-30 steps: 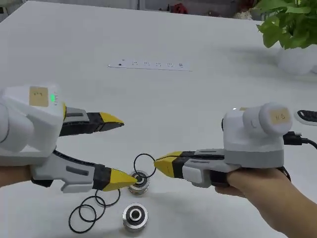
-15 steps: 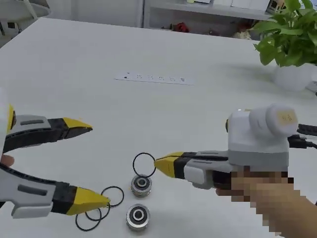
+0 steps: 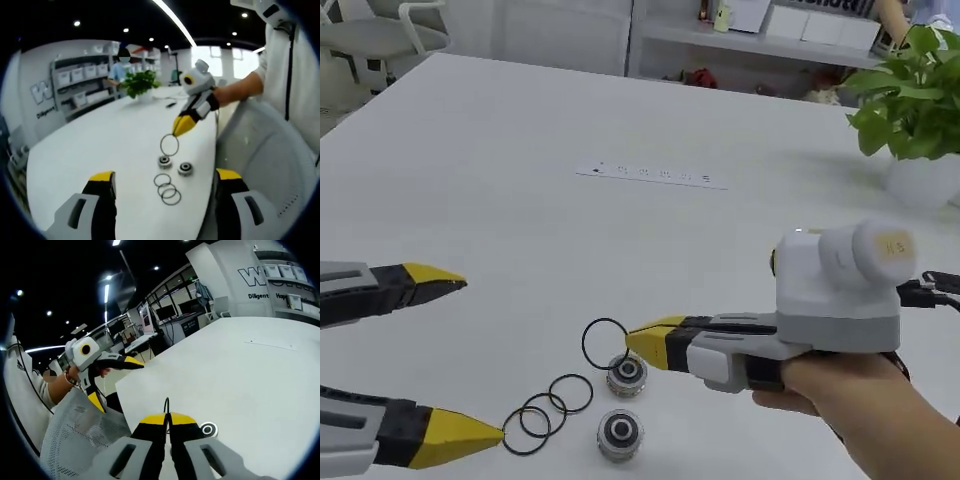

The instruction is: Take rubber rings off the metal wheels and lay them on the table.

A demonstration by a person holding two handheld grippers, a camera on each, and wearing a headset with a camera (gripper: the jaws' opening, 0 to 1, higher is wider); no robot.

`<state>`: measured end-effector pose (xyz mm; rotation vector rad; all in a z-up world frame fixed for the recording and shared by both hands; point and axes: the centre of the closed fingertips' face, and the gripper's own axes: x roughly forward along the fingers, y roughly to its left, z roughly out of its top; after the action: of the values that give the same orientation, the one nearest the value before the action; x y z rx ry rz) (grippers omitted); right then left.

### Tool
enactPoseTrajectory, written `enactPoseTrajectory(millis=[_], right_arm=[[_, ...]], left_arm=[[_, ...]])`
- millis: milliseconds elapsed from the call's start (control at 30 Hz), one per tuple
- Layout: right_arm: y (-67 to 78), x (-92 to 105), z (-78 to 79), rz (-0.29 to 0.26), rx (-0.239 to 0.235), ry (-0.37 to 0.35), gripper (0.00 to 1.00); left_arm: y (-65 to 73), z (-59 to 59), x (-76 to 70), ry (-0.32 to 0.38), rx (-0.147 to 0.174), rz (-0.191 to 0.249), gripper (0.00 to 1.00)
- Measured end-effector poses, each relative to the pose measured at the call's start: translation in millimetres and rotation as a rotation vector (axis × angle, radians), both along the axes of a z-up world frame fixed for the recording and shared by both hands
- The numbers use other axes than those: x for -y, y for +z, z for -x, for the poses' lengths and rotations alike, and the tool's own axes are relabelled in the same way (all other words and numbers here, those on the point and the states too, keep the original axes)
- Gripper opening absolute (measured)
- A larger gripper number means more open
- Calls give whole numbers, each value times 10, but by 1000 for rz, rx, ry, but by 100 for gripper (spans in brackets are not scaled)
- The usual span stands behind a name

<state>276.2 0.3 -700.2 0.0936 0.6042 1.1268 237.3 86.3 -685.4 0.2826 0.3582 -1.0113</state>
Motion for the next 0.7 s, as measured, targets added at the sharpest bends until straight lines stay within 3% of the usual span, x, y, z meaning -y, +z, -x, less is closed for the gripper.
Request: enactPoseTrajectory(millis=[333,700], right_arm=[[-45,-258,193,14,-11,48,0],[-134,-532,359,38,-32,98,0]], left_arm=[[-102,133,-176,14,-18,1,84],[-163,185,-413,56,-19,9,92]])
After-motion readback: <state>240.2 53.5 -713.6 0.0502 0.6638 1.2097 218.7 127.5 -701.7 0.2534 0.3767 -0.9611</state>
